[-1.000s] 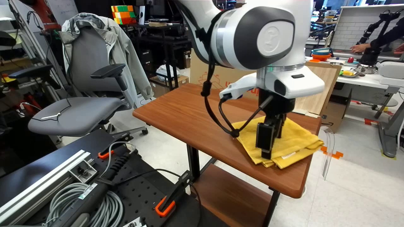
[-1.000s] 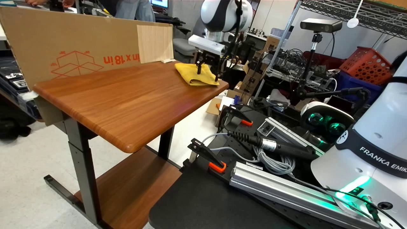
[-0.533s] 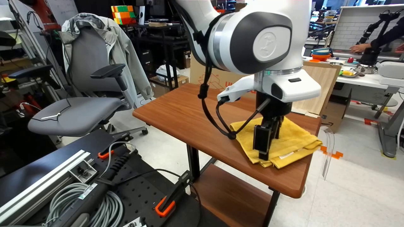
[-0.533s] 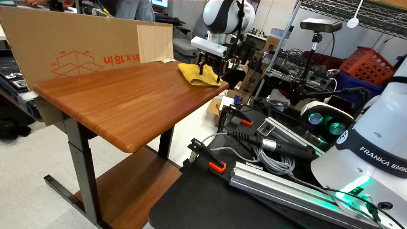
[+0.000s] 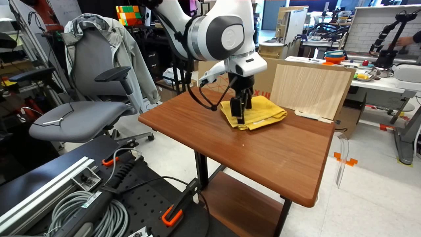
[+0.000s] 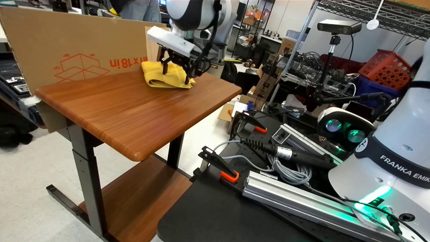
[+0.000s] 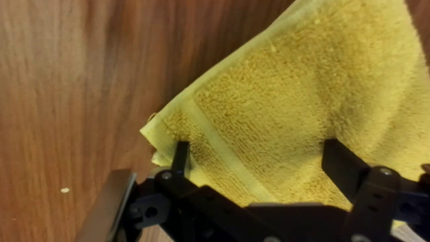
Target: Use the towel to wipe the desk
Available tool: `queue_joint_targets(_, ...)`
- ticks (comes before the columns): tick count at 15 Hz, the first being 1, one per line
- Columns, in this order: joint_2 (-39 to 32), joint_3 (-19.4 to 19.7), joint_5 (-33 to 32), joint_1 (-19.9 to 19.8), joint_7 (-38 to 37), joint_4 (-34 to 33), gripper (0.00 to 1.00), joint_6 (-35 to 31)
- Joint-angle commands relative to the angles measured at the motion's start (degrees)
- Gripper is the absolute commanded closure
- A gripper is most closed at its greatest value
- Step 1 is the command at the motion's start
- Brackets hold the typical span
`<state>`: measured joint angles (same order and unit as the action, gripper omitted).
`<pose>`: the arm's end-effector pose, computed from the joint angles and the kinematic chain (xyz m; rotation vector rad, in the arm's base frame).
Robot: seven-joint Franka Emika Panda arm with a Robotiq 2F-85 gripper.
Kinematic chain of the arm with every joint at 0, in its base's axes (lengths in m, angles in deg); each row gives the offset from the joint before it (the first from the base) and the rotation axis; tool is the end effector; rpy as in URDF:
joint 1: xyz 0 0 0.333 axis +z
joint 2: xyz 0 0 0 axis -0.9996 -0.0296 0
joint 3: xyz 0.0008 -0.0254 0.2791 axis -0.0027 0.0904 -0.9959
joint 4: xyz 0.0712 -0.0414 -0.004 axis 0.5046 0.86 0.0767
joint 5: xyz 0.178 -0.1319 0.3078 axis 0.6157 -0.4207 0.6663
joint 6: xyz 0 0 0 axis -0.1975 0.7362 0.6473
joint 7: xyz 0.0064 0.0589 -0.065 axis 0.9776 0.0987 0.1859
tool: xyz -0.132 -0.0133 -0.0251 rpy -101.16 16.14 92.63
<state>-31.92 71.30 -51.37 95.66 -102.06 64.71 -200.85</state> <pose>0.6086 -0.0651 0.1271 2.4660 -1.8941 0.2741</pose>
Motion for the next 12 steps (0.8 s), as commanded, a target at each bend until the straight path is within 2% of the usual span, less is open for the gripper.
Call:
queue_joint_targets(1,-4.9,2.1,-1.0,-0.2,-2.0,-6.3,0.0,1.7)
queue_joint_targets(2,-5.3,3.1,-1.4,0.1,-2.5,-7.2,0.0,3.7)
queue_joint_targets(3,-2.6,1.3,-0.4,-0.3,-0.7,-3.5,0.0,0.9)
queue_joint_targets(6,-3.7,2.3,-0.7,-0.5,-0.8,-5.2,0.0,2.4)
queue_joint_targets(9,-7.3,4.9,-1.8,0.8,-4.6,-9.3,0.0,3.2)
queue_joint_targets(12,-10.3,7.1,-2.0,-0.5,-7.3,-11.6,0.0,4.4)
